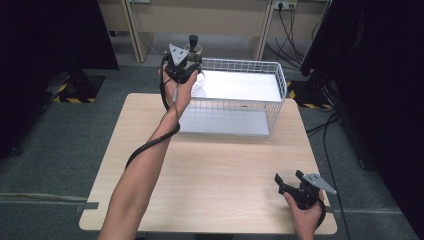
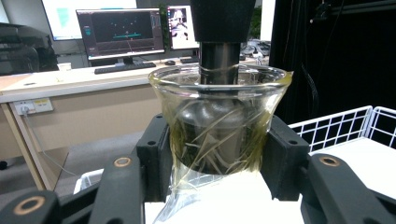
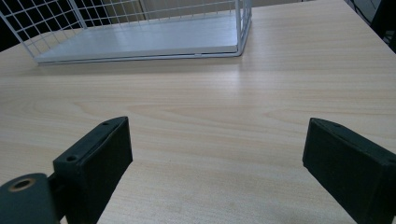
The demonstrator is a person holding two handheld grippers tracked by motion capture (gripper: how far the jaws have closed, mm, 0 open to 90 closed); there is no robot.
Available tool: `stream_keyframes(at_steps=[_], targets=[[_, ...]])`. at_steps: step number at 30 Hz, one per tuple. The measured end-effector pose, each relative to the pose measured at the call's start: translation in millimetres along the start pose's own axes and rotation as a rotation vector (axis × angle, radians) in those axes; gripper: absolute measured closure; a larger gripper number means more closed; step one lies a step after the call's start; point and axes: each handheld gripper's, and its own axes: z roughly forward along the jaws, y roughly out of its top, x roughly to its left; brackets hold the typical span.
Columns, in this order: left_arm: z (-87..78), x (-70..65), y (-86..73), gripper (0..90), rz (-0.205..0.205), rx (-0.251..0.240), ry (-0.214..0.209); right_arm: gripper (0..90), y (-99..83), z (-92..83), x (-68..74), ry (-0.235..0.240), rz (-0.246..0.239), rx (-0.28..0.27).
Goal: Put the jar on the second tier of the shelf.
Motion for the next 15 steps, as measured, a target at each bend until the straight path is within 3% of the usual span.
stream_keyframes(at_steps=[15], targets=[[4.6, -0.9, -4.7, 50.2, -0.005, 0.007, -0.007, 8.5, 0.1, 0.2, -0.1, 0.003, 0.0, 0.002]])
